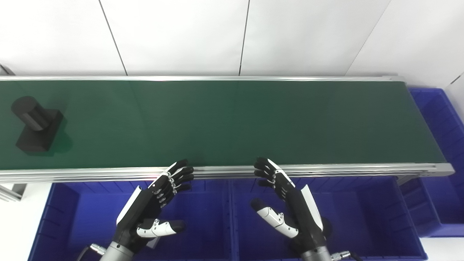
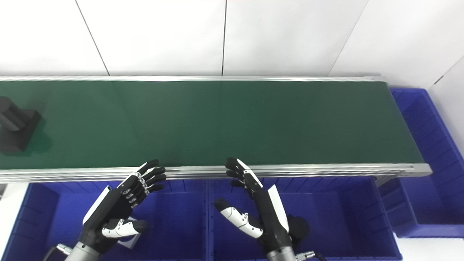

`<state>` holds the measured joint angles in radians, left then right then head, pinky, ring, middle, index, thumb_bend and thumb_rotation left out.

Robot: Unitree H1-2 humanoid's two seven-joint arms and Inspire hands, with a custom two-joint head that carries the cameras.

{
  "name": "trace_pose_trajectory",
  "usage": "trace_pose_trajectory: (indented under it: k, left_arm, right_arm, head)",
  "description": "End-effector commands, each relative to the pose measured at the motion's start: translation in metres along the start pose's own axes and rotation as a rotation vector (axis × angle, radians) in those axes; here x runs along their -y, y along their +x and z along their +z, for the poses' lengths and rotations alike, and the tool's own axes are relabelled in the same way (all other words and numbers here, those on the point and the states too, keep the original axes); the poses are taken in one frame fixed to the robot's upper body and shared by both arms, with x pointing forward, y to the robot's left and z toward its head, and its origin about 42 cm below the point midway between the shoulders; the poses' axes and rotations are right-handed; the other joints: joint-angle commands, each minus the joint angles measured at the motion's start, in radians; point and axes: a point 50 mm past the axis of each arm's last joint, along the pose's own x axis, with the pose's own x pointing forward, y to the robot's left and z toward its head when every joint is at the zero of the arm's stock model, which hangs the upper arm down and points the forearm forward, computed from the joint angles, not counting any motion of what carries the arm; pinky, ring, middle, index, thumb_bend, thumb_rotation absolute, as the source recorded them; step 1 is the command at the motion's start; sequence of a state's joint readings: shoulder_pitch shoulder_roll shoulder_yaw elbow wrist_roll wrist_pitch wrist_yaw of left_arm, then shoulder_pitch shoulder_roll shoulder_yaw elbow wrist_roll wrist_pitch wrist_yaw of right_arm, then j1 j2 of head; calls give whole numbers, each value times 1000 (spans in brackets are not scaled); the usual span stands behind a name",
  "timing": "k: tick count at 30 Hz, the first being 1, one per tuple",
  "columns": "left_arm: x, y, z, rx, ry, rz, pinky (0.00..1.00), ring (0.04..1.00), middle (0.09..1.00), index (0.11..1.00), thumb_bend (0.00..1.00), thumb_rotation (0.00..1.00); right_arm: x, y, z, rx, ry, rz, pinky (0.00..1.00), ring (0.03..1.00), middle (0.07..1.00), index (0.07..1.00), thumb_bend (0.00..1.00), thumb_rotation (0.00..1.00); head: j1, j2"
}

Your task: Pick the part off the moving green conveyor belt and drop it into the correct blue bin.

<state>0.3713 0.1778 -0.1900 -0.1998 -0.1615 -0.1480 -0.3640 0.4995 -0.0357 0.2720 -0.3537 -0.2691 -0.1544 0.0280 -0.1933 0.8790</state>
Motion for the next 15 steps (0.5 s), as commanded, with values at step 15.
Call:
trace_pose_trajectory:
  k: [15]
  left_arm:
    - [-2, 6, 5, 63, 23, 1, 835, 871, 880, 906, 916, 473]
  right_arm:
    - [3, 2, 7, 84, 87, -50, 712, 784, 808, 852, 545, 803]
  head:
    - [1, -10]
